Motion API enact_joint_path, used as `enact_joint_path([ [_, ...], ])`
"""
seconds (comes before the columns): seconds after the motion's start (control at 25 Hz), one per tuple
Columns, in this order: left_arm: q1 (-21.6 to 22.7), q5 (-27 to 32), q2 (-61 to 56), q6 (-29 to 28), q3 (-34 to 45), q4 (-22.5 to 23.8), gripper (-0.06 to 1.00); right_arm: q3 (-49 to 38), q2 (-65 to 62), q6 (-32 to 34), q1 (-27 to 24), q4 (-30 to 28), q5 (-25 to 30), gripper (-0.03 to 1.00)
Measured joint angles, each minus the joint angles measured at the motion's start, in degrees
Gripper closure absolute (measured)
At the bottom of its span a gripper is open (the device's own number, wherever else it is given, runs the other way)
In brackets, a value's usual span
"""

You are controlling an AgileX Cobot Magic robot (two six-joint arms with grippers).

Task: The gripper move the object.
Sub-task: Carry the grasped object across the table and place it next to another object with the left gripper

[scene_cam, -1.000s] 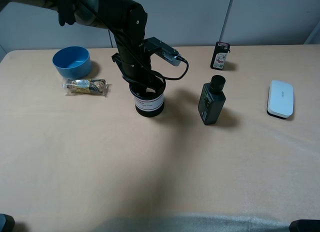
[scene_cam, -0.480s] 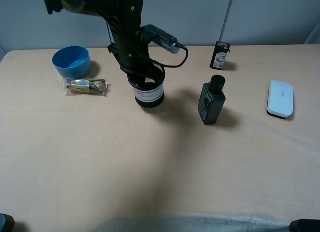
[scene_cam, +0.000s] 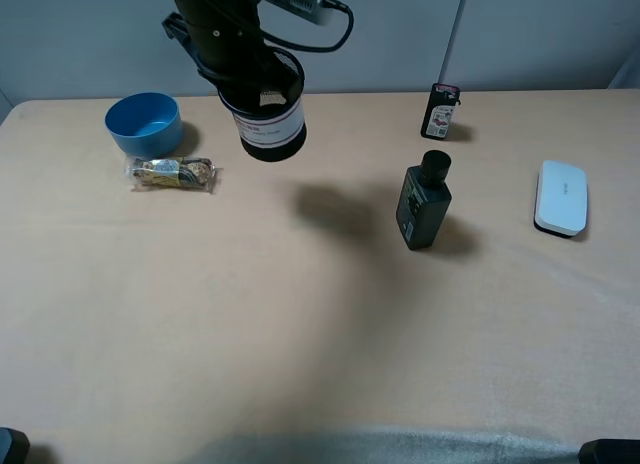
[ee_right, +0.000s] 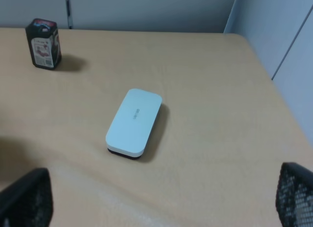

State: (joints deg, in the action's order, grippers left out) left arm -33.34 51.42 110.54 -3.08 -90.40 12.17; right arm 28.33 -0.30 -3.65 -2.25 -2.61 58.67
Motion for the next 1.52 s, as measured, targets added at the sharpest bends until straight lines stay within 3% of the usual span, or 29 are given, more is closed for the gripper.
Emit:
enact_joint_path([
  [0.4,0.5,7.2,-10.9,-1.2,0.0,1.0,0.75,0.0,0.0,0.0,0.0,0.0,0.0,0.27],
  [0.76,5.0,16.6,-20.3,-3.4,0.0,0.9,0.75,0.0,0.0,0.0,0.0,0.0,0.0,0.27],
  [1.04,11.1,16.6,-23.7,-4.0,1.6,1.0,0.75,0.0,0.0,0.0,0.0,0.0,0.0,0.27],
  [1.4,19.1,16.4,-26.7,-4.0,14.1,1.1,0.75,0.0,0.0,0.0,0.0,0.0,0.0,0.27],
  [1.52,21.6,13.8,-27.3,-4.1,19.0,0.6,0.75,0.0,0.0,0.0,0.0,0.0,0.0,0.27],
])
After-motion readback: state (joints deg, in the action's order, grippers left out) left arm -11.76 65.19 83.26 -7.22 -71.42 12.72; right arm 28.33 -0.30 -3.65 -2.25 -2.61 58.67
